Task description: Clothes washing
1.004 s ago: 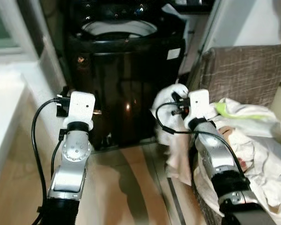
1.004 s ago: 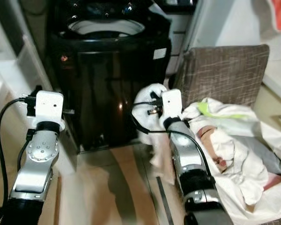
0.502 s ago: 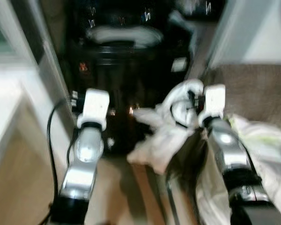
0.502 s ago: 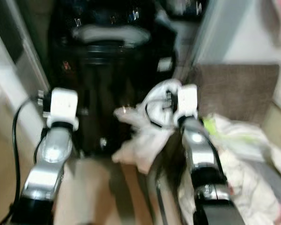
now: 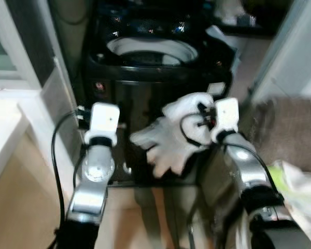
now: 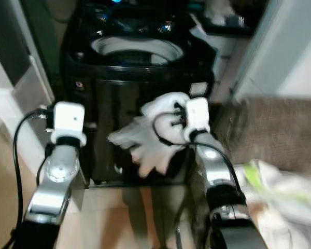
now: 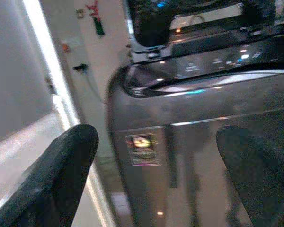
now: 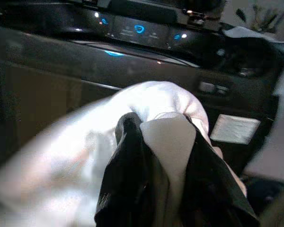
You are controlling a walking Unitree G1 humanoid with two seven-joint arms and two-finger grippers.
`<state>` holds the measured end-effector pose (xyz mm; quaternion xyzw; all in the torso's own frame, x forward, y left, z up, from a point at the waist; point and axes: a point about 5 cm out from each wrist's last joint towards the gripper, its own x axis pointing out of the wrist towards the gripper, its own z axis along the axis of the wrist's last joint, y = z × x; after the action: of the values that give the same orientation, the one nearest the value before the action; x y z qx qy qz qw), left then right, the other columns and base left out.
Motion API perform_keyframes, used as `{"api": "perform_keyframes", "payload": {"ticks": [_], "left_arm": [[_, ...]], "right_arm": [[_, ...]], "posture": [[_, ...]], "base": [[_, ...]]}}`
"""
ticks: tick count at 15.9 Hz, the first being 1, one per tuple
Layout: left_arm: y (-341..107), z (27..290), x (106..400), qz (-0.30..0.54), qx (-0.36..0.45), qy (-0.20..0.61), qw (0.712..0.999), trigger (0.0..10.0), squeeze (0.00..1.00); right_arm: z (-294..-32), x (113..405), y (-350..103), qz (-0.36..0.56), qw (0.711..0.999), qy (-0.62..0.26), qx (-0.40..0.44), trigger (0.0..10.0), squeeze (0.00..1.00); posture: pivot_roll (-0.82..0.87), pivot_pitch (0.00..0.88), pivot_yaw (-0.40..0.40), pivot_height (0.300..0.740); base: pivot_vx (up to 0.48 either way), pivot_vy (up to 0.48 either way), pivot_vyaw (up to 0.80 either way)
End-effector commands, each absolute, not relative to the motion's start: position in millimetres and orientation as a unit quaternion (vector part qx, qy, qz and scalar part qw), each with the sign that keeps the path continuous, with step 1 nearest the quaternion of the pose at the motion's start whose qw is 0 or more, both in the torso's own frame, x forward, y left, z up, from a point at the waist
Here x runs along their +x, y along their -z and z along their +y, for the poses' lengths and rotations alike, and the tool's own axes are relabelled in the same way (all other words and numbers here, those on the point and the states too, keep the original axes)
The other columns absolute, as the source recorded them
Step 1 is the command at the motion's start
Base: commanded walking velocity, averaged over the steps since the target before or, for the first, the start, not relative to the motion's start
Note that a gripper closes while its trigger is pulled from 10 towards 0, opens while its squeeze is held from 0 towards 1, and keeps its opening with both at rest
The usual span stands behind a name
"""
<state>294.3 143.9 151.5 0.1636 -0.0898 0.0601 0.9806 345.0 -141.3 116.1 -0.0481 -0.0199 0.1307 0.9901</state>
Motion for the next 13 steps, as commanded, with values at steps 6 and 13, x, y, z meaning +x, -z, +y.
{"api": "perform_keyframes", "payload": {"ticks": [6, 13], "left_arm": [[-192, 141, 304, -0.16, 0.181, -0.032, 0.97, 10.0, 0.0], [-227, 125, 306, -0.223, 0.173, 0.007, 0.959, 10.0, 0.0]], "right_arm": [[-138, 373, -222, -0.186, 0.973, -0.115, -0.073, 10.0, 0.0], [-144, 401, -401, -0.324, 0.935, -0.082, -0.122, 10.0, 0.0]], "posture": [[0.04, 0.0, -0.053, 0.74], [0.05, 0.0, -0.065, 0.74]], "base": [[0.48, 0.0, 0.0], [0.48, 0.0, 0.0]]}}
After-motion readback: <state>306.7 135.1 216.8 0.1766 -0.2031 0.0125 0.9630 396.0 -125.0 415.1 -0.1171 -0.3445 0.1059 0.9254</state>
